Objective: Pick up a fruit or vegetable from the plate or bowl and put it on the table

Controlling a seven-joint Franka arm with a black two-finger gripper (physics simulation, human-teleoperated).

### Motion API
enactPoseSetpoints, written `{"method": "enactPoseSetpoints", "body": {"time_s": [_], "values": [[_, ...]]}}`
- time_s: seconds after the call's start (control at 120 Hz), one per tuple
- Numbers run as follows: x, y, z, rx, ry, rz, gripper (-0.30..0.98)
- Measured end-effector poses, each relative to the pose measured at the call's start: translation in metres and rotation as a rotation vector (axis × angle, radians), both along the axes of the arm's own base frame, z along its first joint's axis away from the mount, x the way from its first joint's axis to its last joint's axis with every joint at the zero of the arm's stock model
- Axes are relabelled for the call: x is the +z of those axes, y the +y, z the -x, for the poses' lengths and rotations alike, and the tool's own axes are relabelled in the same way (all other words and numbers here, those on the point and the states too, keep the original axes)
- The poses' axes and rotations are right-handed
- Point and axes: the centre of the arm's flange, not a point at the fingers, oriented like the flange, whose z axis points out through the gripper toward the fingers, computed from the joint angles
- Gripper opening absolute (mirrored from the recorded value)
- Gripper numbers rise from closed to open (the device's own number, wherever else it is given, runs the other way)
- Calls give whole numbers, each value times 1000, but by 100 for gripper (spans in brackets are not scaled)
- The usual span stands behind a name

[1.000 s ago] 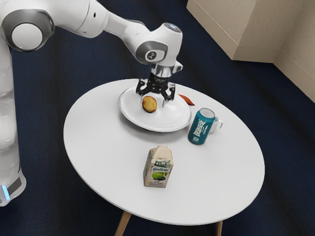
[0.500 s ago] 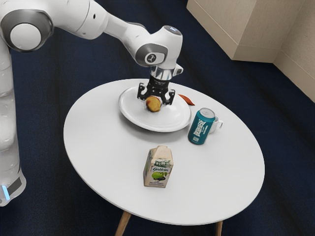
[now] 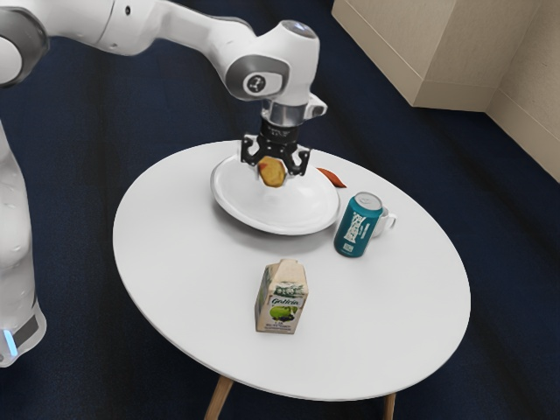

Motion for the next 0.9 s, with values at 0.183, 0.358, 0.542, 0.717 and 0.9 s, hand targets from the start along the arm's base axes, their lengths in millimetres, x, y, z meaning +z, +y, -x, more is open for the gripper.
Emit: {"method": "enactPoseSetpoints", "body": {"time_s": [0.183, 0.358, 0.542, 0.717, 0.9], "values": [[10, -45, 13, -91, 1, -22, 34], [10, -83, 18, -167, 12, -34, 34], [6, -104, 33, -205, 27, -33, 34], [8, -118, 42, -231, 28, -21, 34], [11, -141, 53, -276, 22, -17, 34]]}}
